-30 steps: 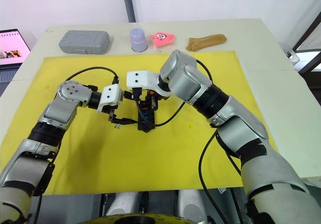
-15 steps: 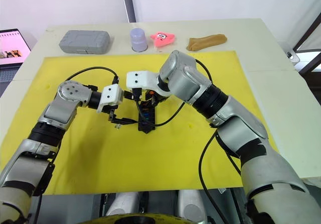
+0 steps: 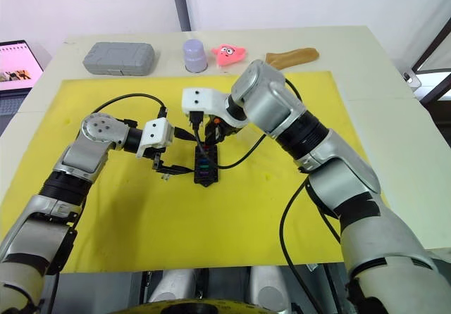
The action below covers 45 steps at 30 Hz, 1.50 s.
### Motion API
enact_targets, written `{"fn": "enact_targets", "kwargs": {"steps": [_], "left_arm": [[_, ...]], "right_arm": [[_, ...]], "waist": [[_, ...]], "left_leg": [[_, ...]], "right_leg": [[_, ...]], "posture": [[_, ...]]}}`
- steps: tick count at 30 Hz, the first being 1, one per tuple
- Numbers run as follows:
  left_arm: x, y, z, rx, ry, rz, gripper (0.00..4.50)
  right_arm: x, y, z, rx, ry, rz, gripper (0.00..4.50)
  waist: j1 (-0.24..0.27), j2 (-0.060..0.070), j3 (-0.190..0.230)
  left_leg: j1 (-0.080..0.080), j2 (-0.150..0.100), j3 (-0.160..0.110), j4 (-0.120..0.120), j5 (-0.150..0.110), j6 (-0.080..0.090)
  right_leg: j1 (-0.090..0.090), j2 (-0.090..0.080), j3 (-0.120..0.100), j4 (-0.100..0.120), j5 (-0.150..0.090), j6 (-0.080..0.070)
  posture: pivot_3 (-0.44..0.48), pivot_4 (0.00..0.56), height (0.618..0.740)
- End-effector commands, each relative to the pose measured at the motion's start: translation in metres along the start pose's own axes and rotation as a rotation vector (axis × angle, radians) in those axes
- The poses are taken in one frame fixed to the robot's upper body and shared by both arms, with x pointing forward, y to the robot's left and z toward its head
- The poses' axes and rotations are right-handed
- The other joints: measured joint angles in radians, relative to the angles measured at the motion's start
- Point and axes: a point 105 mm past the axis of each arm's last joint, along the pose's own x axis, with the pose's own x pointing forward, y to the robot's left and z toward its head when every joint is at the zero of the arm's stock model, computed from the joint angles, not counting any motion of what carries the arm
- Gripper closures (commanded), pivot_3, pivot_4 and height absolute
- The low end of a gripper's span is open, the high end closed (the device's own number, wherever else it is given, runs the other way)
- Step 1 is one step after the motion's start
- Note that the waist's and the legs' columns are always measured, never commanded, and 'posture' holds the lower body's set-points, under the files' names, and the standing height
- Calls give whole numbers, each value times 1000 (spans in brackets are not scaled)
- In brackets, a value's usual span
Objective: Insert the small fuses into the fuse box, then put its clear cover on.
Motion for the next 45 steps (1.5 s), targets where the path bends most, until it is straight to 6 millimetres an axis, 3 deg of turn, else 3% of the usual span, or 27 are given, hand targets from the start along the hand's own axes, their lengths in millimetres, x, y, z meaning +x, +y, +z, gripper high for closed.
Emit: {"fn": "enact_targets", "kwargs": {"steps": [1, 6, 12, 15, 19, 20, 37, 45], "left_arm": [[-4, 7, 7, 38, -2, 23, 0], [-6, 8, 7, 36, -1, 30, 0], [-7, 9, 7, 35, -2, 31, 0], [-7, 9, 6, 35, -1, 31, 0], [-7, 9, 6, 34, -2, 29, 0], [-7, 9, 6, 35, -1, 29, 0], [-7, 9, 7, 36, 0, 23, 0], [-7, 8, 8, 37, 0, 23, 0]], "right_arm": [[-20, 0, 23, -54, -118, -28, 3092], [-27, 5, 35, -170, -400, -179, 3092], [-20, 9, 21, -74, -483, -171, 3092], [-11, 17, 12, -77, -481, -178, 3092], [-3, 20, 4, -12, -502, -170, 4293], [-1, 21, 1, -2, -499, -170, 4407], [24, 24, -26, 106, -456, -154, 4407], [37, 23, -48, 198, -412, -139, 4407]], "waist": [[0, 0, 0], [3, -1, 0], [1, 0, 0], [1, 0, 0], [1, 0, 0], [1, 0, 0], [1, 0, 0], [2, 0, 0]], "left_leg": [[0, 0, 0, 0, 0, 0], [0, 0, -1, 0, 0, 0], [0, 0, 0, 0, 0, 0], [0, 0, 0, 0, 0, 0], [0, 0, 0, 0, 0, 0], [0, 0, 0, 0, 0, 0], [0, 0, 0, 0, 0, 0], [1, 0, 0, 0, 0, 0]], "right_leg": [[0, 0, 0, 0, 0, 0], [0, 0, 0, 0, 0, 0], [0, -1, 0, 0, 0, 0], [0, 0, 0, 0, 0, 0], [1, 0, 0, 0, 0, 0], [1, 0, 0, 0, 0, 0], [1, 0, 0, 0, 0, 0], [2, 0, 0, 0, 0, 0]], "posture": [[0, 150, 740], [0, 150, 740], [0, 150, 740], [0, 150, 740], [0, 150, 740], [0, 150, 740], [0, 150, 740], [0, 150, 740]]}}
